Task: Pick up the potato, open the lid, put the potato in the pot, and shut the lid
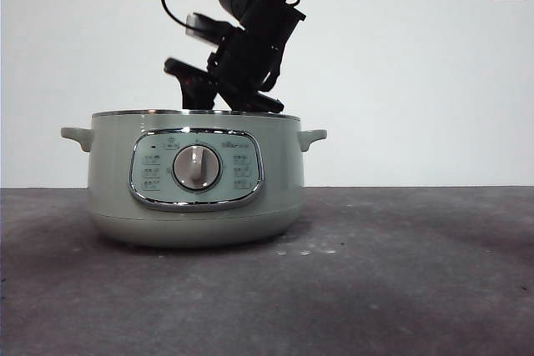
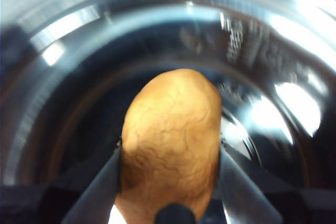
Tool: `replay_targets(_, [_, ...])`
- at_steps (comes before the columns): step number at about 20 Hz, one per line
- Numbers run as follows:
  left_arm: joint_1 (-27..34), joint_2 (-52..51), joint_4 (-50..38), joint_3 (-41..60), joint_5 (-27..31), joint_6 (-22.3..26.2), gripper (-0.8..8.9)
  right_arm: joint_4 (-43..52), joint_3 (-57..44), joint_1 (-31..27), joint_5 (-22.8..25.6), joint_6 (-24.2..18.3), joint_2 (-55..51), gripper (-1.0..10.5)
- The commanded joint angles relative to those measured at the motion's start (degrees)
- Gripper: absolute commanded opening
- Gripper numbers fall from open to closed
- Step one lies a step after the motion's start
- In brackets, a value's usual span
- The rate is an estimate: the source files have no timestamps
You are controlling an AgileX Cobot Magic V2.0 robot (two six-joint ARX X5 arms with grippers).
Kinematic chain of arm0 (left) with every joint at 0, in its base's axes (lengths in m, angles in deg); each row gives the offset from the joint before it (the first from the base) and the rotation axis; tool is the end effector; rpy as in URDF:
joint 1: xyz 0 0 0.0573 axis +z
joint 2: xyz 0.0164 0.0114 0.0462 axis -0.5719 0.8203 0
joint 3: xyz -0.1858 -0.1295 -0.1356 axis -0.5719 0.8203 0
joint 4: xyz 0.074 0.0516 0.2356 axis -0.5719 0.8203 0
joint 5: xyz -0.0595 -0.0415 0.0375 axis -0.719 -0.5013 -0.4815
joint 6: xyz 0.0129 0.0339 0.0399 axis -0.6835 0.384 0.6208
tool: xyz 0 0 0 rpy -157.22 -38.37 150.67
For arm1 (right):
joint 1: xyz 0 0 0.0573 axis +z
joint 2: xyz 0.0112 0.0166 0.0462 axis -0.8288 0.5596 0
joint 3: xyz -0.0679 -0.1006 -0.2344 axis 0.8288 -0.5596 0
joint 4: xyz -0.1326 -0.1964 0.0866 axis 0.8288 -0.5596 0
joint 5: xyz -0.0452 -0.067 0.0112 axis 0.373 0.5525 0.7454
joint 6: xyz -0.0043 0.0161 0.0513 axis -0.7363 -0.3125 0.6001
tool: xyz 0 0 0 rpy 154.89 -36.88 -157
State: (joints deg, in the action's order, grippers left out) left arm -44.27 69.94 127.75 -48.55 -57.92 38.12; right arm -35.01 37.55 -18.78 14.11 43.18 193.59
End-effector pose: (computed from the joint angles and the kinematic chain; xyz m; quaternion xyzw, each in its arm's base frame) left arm 0.0657 -0.0175 0.4077 0.0643 0.2465 -0.2070 0.9446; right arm 0.3970 0.3085 0.2434 -0.1210 0.4236 0.3826 0.8121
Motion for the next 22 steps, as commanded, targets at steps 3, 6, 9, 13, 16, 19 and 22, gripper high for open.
replay_targets(3, [0.2, -0.5, -2.6, -0.4, -0.2, 0.2, -0.08, -3.9, 0.4, 0.7, 2.6, -3.5, 2.6, -0.1])
replay_targets(6, [0.2, -0.5, -2.6, -0.4, -0.2, 0.2, -0.08, -4.4, 0.4, 0.7, 3.2, -3.5, 3.0, -0.1])
replay_targets(9, [0.2, -0.5, -2.6, -0.4, -0.2, 0.2, -0.08, -3.6, 0.5, 0.7, 3.1, -3.0, 3.0, 1.4])
replay_targets(13, [0.2, -0.5, -2.7, -0.4, -0.2, 0.2, -0.08, -3.3, 0.6, 0.7, 2.0, -2.8, 1.8, 5.0])
replay_targets(16, [0.2, -0.5, -2.7, -0.4, -0.3, -0.2, -0.08, -2.4, 0.6, 0.7, 2.1, -2.8, -1.8, 5.0])
replay_targets(19, [0.2, -0.5, -3.0, -0.4, -0.4, -0.2, -0.08, -3.1, 0.6, 0.7, 2.1, -2.3, -8.3, 5.0])
replay_targets(22, [0.2, -0.2, -4.4, -0.4, -0.4, -0.2, -0.08, -7.4, 0.6, 0.7, 2.1, -2.0, -16.2, 5.0])
